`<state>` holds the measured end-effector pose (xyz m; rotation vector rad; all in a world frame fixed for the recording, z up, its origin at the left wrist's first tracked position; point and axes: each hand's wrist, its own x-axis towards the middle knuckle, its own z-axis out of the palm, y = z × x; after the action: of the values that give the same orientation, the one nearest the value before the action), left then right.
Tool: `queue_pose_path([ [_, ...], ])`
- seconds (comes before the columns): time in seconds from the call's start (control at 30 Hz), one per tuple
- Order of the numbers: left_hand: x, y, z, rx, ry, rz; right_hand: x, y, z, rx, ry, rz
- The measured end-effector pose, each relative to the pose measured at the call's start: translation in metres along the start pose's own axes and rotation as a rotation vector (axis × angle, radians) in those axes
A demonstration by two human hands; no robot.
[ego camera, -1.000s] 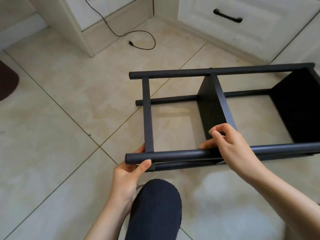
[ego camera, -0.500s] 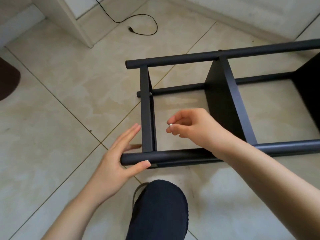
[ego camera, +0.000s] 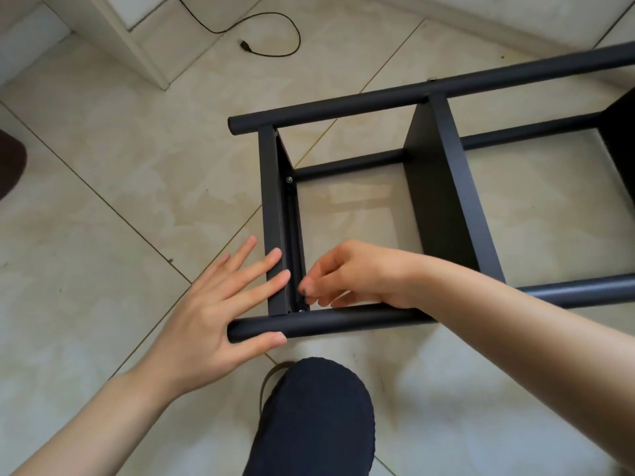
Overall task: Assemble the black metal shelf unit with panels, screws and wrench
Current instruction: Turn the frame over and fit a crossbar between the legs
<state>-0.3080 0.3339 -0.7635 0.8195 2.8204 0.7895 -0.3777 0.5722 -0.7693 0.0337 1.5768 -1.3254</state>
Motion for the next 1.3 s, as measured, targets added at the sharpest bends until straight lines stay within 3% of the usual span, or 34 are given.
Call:
queue_pose_path([
  [0.27, 0.004, -0.011, 0.011, -0.037, 0.064, 0.131, 0.022, -0.010, 0.008, 0.020, -0.108, 0.043],
  [1.07, 0.004, -0.012, 0.018, -0.101, 0.081, 0.121, 0.035, -0.006, 0.000, 0.152, -0.347, 0.202],
  [1.3, 0.003, -0.012, 0.016, -0.098, 0.079, 0.122, 0.040, -0.007, 0.001, 0.065, -0.344, 0.217],
])
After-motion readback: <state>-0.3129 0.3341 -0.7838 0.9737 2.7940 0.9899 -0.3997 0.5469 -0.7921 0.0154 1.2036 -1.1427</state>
